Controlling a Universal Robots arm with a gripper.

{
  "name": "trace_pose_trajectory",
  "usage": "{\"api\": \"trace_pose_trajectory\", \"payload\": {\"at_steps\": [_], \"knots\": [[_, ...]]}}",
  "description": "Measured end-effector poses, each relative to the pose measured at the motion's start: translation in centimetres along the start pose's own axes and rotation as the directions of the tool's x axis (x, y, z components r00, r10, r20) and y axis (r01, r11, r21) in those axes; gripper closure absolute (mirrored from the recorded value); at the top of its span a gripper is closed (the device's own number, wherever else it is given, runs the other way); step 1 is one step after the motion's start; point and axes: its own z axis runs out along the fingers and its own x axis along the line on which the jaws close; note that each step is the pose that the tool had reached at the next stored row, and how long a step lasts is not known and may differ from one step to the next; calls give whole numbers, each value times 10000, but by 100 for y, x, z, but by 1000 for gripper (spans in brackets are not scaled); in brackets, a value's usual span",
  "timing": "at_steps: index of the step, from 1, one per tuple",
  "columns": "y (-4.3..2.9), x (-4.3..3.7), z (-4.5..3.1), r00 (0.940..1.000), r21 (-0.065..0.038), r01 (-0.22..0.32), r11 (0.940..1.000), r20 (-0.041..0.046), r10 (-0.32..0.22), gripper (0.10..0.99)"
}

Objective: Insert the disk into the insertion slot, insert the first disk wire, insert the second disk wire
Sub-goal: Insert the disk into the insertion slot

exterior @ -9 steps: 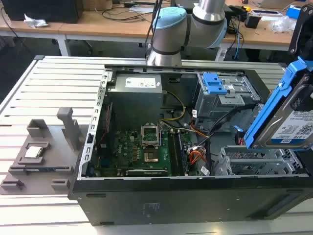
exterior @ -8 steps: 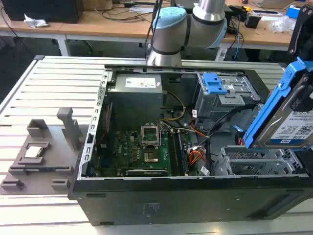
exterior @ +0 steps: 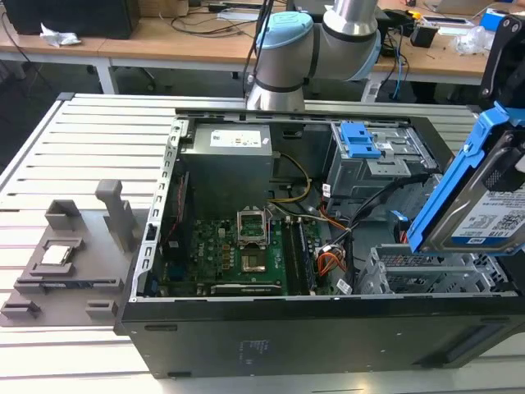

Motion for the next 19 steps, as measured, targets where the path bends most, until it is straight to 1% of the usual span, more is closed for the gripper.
{"api": "trace_pose_trajectory", "payload": {"at_steps": [19], "knots": [[-5, -1, 117, 10000, 0, 0, 10000, -10, 0, 722]]}}
